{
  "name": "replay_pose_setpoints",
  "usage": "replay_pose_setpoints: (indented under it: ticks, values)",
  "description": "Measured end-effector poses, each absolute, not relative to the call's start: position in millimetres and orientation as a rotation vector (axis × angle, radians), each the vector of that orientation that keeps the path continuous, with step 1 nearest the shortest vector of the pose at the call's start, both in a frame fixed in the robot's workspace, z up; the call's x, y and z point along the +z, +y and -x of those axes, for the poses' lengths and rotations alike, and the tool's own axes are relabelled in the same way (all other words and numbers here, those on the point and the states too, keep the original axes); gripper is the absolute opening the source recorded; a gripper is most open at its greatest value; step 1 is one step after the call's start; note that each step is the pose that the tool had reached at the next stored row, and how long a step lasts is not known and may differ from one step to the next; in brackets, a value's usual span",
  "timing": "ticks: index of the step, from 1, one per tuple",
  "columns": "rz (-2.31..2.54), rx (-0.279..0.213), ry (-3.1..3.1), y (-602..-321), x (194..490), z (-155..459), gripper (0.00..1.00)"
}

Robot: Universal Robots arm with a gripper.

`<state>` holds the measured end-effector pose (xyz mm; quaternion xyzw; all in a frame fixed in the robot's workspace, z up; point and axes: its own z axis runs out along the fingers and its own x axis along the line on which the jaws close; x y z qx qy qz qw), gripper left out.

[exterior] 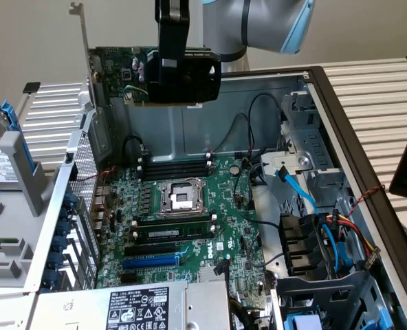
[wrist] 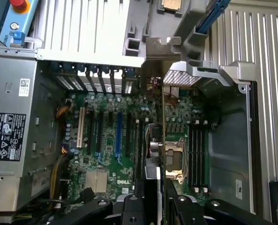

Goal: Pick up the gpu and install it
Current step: 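Insert the gpu into the slot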

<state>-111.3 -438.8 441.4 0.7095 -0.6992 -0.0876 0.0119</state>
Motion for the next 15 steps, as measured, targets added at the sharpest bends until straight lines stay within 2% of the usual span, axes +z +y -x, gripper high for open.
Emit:
replay_pose_setpoints:
  ticks: [8, 15]
  values:
    - [-2.218, -0.257, -2.185, -439, 428, 116, 0.27]
    - [-2.223, -0.171, -2.191, -437, 425, 124, 0.27]
